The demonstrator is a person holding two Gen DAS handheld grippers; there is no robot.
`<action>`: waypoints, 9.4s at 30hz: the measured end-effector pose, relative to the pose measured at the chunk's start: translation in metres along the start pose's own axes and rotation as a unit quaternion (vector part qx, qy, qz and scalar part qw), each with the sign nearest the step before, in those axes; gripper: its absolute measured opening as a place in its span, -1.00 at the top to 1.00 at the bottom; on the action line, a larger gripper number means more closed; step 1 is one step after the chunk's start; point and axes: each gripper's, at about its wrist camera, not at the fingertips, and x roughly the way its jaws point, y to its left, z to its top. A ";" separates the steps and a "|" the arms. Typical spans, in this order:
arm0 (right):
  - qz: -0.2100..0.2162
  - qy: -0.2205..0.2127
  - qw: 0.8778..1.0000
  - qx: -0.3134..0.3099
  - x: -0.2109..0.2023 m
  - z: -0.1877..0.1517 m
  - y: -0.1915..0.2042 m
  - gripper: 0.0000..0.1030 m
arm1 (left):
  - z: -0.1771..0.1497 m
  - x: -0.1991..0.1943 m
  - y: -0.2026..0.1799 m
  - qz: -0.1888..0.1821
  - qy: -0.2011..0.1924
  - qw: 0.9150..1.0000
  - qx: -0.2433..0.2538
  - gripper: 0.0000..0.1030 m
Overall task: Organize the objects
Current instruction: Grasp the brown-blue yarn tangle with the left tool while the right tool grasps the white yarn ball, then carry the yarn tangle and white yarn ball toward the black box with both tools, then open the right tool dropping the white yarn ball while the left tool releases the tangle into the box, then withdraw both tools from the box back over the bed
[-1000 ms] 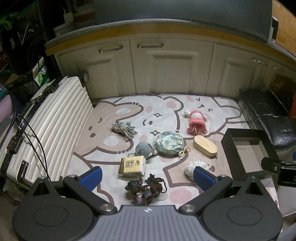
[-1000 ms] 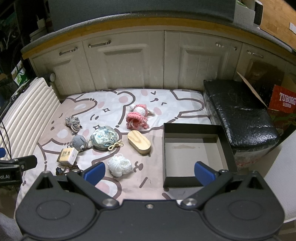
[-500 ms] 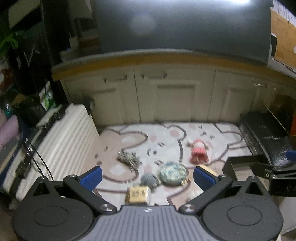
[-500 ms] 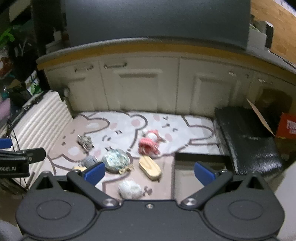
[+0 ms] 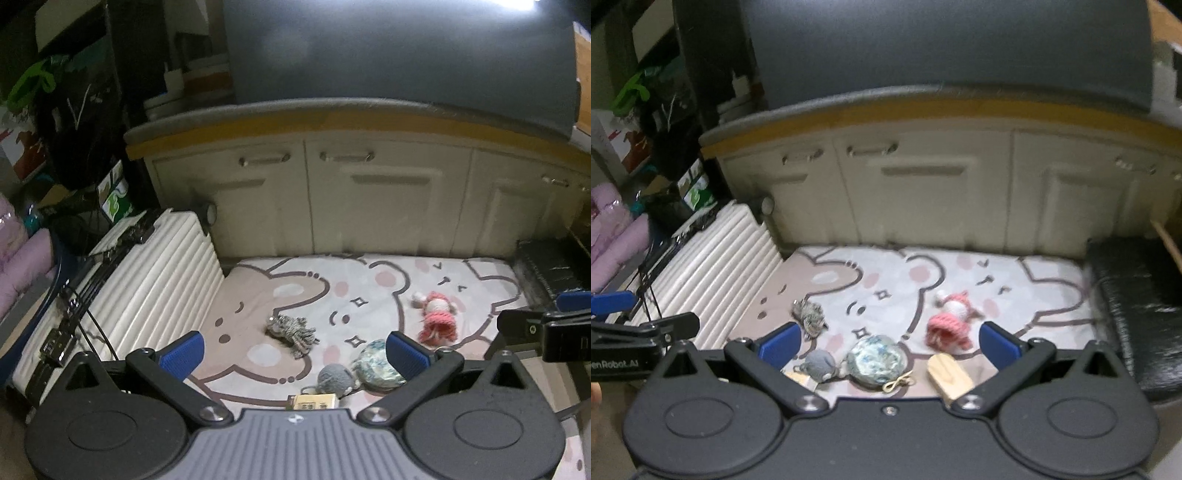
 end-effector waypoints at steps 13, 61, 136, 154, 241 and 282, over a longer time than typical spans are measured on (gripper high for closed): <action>-0.020 0.040 0.998 -0.048 0.087 -0.030 -0.006 -1.00 | -0.056 0.083 0.005 -0.016 0.073 0.997 -0.020 -1.00; 0.006 0.270 0.957 -0.108 0.211 -0.121 -0.011 -0.14 | -0.151 0.187 0.004 -0.063 0.263 0.961 -0.060 -0.94; -0.105 0.028 0.993 0.035 -0.003 -0.006 -0.061 0.06 | 0.008 0.030 -0.099 -0.158 0.067 0.982 0.080 -0.22; -0.195 0.053 0.968 0.147 0.010 -0.036 -0.166 0.06 | -0.016 0.055 -0.223 -0.259 0.119 0.949 0.133 -0.21; -0.262 0.090 0.917 0.285 0.023 -0.101 -0.235 -0.18 | -0.073 0.096 -0.278 -0.301 0.213 0.910 0.190 -0.70; -0.310 0.027 0.919 0.242 -0.002 -0.079 -0.167 -1.00 | -0.019 0.088 -0.169 -0.237 0.125 0.950 0.163 -1.00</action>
